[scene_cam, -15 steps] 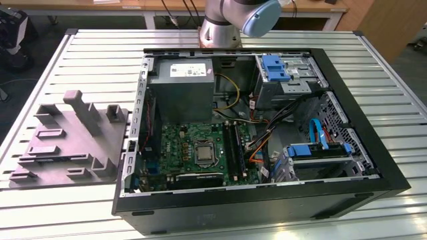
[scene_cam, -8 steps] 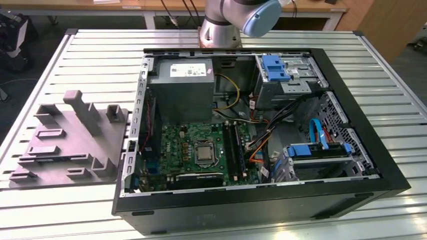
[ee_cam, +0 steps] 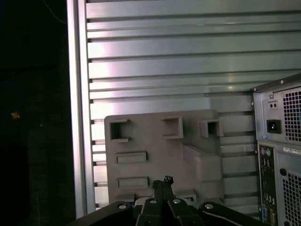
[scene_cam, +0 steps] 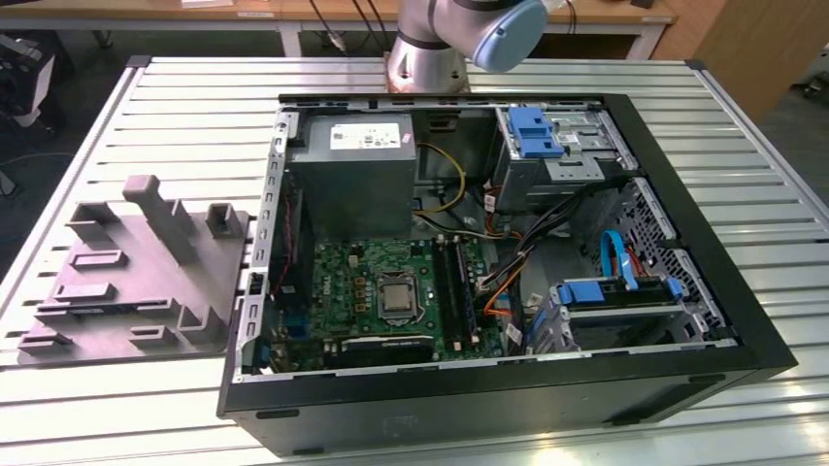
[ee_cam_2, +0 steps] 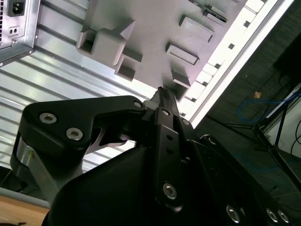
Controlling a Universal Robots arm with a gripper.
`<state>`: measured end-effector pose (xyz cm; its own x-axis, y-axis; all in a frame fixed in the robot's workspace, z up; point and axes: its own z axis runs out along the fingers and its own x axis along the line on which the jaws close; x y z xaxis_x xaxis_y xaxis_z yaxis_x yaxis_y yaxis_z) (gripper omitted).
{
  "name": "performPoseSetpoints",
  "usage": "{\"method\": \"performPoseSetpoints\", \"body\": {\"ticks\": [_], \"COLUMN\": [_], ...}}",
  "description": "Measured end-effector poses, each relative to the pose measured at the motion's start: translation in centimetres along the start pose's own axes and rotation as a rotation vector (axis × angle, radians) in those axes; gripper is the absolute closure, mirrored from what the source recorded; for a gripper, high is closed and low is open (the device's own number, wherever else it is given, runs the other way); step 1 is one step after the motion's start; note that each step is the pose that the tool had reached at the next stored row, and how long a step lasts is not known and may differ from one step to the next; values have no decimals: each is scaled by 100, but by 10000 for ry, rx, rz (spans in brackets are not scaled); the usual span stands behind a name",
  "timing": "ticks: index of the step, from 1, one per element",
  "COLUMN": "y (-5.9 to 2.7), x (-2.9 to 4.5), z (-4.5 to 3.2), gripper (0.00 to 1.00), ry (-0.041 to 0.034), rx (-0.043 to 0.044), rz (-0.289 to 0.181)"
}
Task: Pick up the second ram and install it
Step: 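Reach for the second ram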
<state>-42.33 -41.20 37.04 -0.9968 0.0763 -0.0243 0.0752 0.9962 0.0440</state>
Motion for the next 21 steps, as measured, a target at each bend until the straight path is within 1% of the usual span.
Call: {"method": "performPoseSetpoints", "body": {"ticks": [13, 21], "y": [-201, -343], "x": [-11, -18], "z": [113, 173], "gripper": [90, 90], "ry": [1, 1], "rx": [0, 0], "rz": [0, 0]}}
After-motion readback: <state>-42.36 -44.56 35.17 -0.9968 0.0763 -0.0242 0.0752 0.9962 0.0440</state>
